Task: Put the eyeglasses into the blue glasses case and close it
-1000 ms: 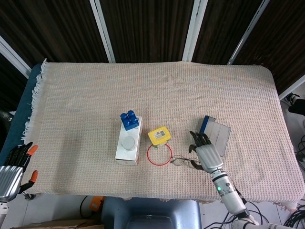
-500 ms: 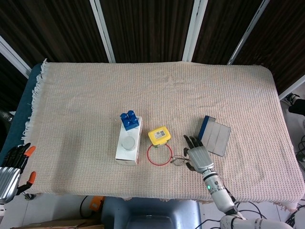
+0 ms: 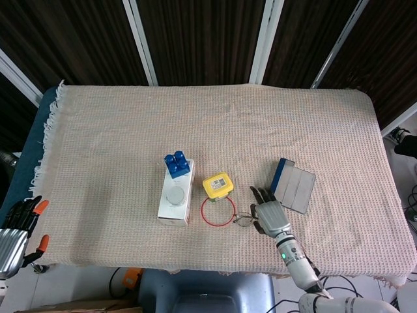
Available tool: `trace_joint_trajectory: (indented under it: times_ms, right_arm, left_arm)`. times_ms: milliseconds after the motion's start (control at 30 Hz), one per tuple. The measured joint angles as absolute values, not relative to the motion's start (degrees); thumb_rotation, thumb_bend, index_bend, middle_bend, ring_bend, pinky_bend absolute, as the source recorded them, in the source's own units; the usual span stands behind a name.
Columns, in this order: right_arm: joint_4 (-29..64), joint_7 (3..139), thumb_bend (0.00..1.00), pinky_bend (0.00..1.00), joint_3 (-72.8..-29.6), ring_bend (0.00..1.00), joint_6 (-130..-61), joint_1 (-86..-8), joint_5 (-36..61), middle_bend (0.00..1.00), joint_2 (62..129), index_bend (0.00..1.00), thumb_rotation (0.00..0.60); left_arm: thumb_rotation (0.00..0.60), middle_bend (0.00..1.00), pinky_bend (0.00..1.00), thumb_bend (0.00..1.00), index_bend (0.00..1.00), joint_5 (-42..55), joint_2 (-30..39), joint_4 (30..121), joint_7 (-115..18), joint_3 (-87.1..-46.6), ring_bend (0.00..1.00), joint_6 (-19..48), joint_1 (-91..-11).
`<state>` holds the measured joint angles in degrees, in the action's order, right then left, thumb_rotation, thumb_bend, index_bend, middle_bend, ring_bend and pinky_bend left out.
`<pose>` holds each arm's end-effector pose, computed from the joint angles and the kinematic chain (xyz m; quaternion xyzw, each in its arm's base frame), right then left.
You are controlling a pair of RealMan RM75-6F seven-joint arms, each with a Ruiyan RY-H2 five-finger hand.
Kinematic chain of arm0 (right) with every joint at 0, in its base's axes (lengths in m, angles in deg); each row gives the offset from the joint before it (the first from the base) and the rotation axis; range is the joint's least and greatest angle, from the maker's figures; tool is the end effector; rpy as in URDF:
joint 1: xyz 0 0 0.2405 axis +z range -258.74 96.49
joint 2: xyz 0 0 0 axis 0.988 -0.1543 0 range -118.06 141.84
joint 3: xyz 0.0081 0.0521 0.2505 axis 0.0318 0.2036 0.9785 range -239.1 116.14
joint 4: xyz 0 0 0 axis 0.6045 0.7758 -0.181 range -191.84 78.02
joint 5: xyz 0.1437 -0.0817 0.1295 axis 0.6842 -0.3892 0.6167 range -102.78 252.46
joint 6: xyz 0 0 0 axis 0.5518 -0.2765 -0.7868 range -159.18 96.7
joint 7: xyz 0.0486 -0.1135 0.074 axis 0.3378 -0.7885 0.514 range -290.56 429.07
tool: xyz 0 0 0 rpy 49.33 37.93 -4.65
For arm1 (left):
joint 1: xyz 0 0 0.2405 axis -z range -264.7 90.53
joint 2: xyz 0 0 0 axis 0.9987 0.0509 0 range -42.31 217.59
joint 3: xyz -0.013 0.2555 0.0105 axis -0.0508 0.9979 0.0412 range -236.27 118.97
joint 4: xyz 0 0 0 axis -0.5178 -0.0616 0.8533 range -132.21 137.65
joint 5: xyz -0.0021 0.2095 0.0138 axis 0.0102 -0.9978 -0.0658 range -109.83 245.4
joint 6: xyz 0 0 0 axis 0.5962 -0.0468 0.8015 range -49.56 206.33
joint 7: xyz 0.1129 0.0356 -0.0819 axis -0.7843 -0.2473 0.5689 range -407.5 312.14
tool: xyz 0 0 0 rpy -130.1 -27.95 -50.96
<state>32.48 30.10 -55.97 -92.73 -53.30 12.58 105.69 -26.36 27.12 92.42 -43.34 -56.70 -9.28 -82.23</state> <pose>-0.2004 -0.2620 -0.0460 0.7507 -0.3845 0.2660 0.4669 -0.3108 0.1630 0.1699 -0.6480 -0.3613 -0.3892 0.5460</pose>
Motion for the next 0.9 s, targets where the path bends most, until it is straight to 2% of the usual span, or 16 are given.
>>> trace_joint_trajectory:
  times_ms: [267, 633, 900]
  right_arm:
    - [32.32, 30.4, 0.5, 0.0, -56.23, 0.0, -92.55, -52.89, 13.19, 0.07, 105.85, 0.69, 0.6]
    - [32.05, 30.1, 0.63, 0.0, -56.68, 0.0, -93.22, -52.17, 13.92, 0.1, 106.4, 0.73, 0.6]
    - [32.96, 30.13, 0.63, 0.0, -57.47, 0.0, -95.19, -52.25, 11.11, 0.1, 105.2, 0.73, 0.6]
  left_arm:
    - [0.6, 0.0, 0.03, 0.45, 0.0, -26.4, 27.11, 92.33, -43.16, -56.71, 0.0, -9.32, -82.25]
    - [0.6, 0.0, 0.03, 0.45, 0.0, -26.65, 27.07, 92.1, -42.94, -56.67, 0.0, -9.68, -82.43]
    - [0.6, 0.0, 0.03, 0.45, 0.0, -26.59, 26.93, 92.07, -43.29, -56.71, 0.0, -9.48, -82.37]
